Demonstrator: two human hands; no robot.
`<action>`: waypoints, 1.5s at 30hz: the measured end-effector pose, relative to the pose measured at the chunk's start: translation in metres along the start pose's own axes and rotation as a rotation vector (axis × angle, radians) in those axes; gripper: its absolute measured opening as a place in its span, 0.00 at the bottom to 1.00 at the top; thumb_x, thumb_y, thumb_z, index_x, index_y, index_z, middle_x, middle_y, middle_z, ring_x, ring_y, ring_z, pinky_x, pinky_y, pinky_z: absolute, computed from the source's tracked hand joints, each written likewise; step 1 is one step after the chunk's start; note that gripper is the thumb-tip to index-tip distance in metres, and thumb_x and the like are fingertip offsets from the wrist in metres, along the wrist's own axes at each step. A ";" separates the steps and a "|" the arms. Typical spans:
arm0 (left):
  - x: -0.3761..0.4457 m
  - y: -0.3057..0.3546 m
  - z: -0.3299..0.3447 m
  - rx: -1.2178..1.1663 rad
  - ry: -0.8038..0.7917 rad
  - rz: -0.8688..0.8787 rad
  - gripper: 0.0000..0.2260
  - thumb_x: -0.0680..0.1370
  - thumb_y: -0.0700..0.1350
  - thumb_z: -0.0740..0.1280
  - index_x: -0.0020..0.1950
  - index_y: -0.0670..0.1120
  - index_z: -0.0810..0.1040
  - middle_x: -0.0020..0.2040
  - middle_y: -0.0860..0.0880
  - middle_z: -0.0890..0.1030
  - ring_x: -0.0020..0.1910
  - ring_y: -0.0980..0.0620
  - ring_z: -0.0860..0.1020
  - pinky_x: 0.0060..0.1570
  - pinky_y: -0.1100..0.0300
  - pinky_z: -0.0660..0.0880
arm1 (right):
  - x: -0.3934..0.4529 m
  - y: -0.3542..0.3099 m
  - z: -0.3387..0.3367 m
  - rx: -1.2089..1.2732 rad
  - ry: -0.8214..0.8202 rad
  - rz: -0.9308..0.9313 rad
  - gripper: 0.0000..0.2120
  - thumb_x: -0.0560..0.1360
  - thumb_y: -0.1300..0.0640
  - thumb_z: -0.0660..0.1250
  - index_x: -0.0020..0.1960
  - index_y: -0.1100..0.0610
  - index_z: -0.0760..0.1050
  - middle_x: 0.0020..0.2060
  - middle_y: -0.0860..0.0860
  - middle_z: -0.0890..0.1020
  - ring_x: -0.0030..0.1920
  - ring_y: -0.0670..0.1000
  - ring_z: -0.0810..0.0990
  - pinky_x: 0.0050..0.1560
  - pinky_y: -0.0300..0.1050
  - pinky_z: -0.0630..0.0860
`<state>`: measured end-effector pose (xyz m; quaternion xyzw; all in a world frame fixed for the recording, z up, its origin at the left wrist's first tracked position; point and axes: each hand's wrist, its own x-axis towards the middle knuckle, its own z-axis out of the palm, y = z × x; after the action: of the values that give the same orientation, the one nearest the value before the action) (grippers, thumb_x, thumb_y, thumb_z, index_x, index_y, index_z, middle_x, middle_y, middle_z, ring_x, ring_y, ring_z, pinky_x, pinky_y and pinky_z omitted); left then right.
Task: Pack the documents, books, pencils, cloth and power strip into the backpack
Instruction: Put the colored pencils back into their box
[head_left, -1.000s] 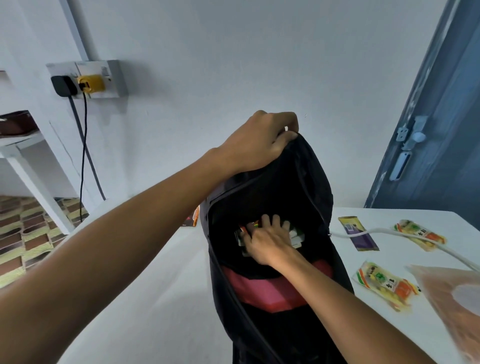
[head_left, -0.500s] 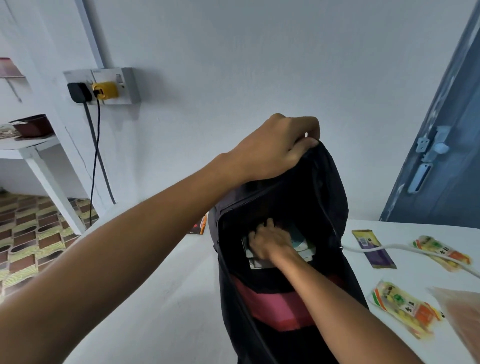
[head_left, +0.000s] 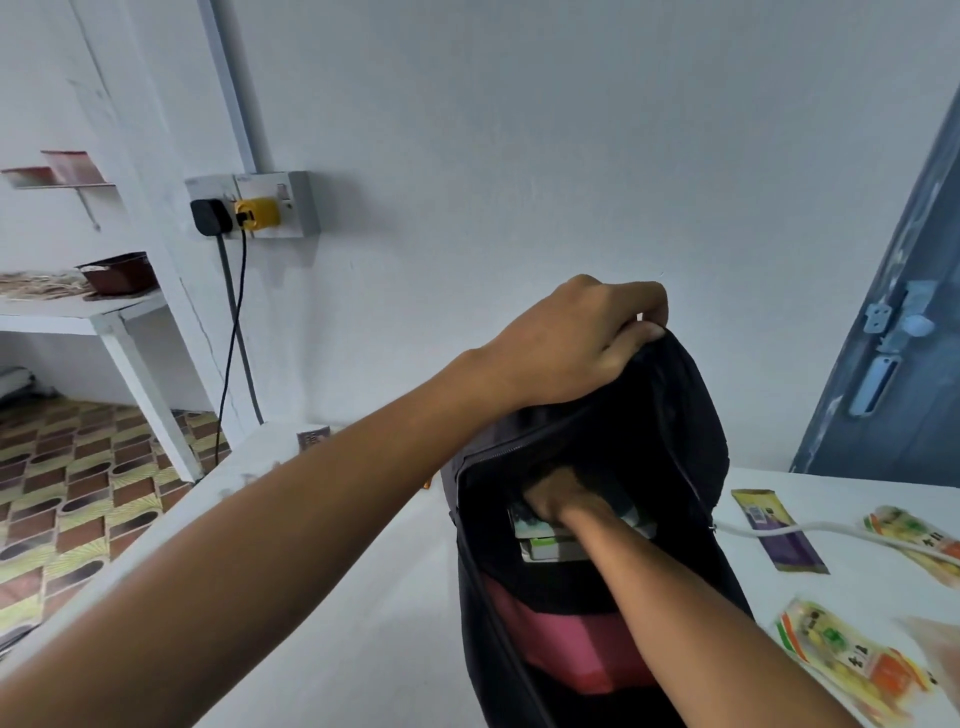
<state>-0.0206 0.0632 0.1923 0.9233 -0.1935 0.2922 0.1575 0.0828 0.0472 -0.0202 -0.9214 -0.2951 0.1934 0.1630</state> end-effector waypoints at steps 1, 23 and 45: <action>0.000 0.000 -0.001 0.004 0.001 -0.005 0.05 0.79 0.40 0.63 0.46 0.41 0.77 0.23 0.56 0.65 0.25 0.56 0.66 0.29 0.68 0.60 | -0.002 0.000 -0.002 0.031 0.000 -0.011 0.17 0.81 0.62 0.51 0.66 0.63 0.71 0.66 0.62 0.73 0.63 0.61 0.74 0.59 0.49 0.71; -0.012 0.003 0.006 -0.020 0.002 -0.083 0.06 0.79 0.42 0.62 0.45 0.43 0.76 0.25 0.54 0.69 0.26 0.56 0.68 0.31 0.67 0.62 | -0.068 0.020 -0.006 -0.266 0.234 -0.187 0.20 0.79 0.45 0.53 0.61 0.57 0.74 0.60 0.56 0.77 0.58 0.60 0.77 0.53 0.49 0.74; -0.134 0.016 0.112 -0.391 -0.558 -0.330 0.04 0.75 0.45 0.68 0.45 0.45 0.79 0.39 0.50 0.81 0.38 0.53 0.79 0.42 0.59 0.77 | -0.170 0.084 -0.031 0.190 0.336 -0.070 0.23 0.71 0.47 0.70 0.65 0.46 0.74 0.65 0.50 0.75 0.66 0.51 0.72 0.65 0.52 0.68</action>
<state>-0.0748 0.0397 0.0275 0.9385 -0.1300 -0.0424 0.3170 0.0100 -0.1267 0.0159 -0.9103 -0.2762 0.0580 0.3028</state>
